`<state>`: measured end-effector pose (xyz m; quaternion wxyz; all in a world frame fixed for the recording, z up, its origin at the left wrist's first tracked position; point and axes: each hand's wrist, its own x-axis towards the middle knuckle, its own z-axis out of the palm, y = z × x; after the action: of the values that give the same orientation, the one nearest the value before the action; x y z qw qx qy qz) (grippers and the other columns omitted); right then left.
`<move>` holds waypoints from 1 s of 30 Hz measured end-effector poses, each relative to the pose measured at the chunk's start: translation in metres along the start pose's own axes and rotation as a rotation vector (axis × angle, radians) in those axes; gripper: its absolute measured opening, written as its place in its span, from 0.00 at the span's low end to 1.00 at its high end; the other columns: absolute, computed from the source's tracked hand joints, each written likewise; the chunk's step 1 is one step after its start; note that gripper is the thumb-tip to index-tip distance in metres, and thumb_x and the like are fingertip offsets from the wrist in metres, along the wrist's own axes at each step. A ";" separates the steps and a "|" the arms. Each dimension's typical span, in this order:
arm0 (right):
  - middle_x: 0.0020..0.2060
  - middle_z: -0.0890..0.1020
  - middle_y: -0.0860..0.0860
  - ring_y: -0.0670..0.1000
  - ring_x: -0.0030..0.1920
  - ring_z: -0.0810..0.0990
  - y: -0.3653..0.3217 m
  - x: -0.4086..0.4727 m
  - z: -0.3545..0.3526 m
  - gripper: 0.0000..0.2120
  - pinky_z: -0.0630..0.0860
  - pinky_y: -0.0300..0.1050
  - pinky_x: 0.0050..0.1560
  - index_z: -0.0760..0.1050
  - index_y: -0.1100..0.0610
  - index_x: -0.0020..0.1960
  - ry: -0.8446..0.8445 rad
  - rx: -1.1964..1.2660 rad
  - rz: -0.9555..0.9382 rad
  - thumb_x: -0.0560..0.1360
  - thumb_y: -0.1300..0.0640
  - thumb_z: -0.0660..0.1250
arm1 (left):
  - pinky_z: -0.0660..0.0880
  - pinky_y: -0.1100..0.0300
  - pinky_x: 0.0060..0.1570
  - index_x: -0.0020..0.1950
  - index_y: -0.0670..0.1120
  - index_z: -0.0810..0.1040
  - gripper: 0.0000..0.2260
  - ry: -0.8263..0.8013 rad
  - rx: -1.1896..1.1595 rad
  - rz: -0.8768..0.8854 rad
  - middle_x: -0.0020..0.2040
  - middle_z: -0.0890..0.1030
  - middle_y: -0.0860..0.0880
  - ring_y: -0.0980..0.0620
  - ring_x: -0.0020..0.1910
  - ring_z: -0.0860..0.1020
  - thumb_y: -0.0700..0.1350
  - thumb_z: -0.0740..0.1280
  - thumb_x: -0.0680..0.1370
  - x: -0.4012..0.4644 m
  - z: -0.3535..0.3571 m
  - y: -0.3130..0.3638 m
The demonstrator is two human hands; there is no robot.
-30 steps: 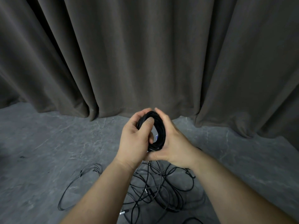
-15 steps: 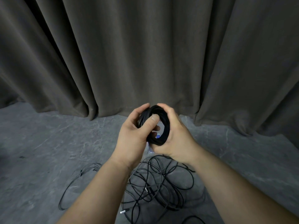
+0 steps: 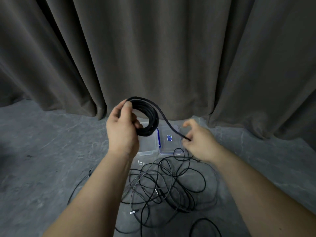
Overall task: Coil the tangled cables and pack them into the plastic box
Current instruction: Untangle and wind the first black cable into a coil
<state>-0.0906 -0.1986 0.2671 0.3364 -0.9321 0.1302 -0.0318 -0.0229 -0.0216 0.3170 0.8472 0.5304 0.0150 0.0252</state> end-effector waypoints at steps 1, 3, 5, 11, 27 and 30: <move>0.36 0.81 0.51 0.48 0.34 0.77 0.004 0.001 -0.002 0.15 0.72 0.36 0.35 0.69 0.51 0.57 0.057 0.043 0.027 0.73 0.62 0.66 | 0.63 0.63 0.27 0.56 0.43 0.74 0.06 0.040 -0.010 0.007 0.25 0.69 0.55 0.57 0.22 0.65 0.42 0.62 0.81 0.003 -0.003 0.000; 0.36 0.80 0.47 0.45 0.36 0.77 0.008 0.001 -0.007 0.08 0.68 0.29 0.34 0.71 0.52 0.48 0.190 0.145 0.033 0.74 0.62 0.67 | 0.65 0.63 0.27 0.59 0.41 0.75 0.10 0.113 -0.019 0.022 0.27 0.70 0.53 0.57 0.22 0.65 0.42 0.63 0.80 0.009 -0.007 -0.001; 0.33 0.78 0.43 0.45 0.36 0.77 0.007 -0.002 -0.010 0.05 0.69 0.31 0.36 0.73 0.52 0.44 0.294 0.151 -0.006 0.75 0.60 0.67 | 0.66 0.65 0.26 0.62 0.39 0.74 0.13 0.161 -0.015 0.036 0.30 0.70 0.52 0.58 0.22 0.66 0.42 0.63 0.80 0.011 -0.008 -0.003; 0.39 0.83 0.46 0.51 0.43 0.79 -0.023 -0.015 -0.019 0.05 0.74 0.45 0.44 0.79 0.48 0.46 0.084 -0.248 -0.229 0.76 0.53 0.64 | 0.75 0.61 0.32 0.65 0.46 0.73 0.16 0.123 0.272 0.148 0.48 0.79 0.46 0.51 0.31 0.78 0.47 0.66 0.78 0.011 -0.012 -0.011; 0.37 0.82 0.49 0.42 0.38 0.78 -0.050 -0.016 -0.031 0.09 0.77 0.39 0.43 0.79 0.50 0.38 0.173 0.662 -0.238 0.67 0.62 0.77 | 0.71 0.64 0.29 0.57 0.48 0.76 0.12 -0.470 0.386 0.010 0.27 0.75 0.53 0.54 0.24 0.73 0.53 0.62 0.78 -0.031 0.007 -0.022; 0.40 0.79 0.48 0.39 0.37 0.75 -0.048 -0.013 -0.027 0.11 0.72 0.32 0.41 0.78 0.48 0.40 0.237 0.609 -0.229 0.66 0.58 0.78 | 0.71 0.61 0.32 0.56 0.50 0.77 0.17 -0.504 0.360 -0.009 0.27 0.73 0.53 0.53 0.25 0.72 0.60 0.62 0.77 -0.030 0.008 -0.025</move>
<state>-0.0965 -0.1767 0.3190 0.5759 -0.7873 0.0476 -0.2149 -0.0515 -0.0414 0.2984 0.7168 0.6615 -0.1889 -0.1138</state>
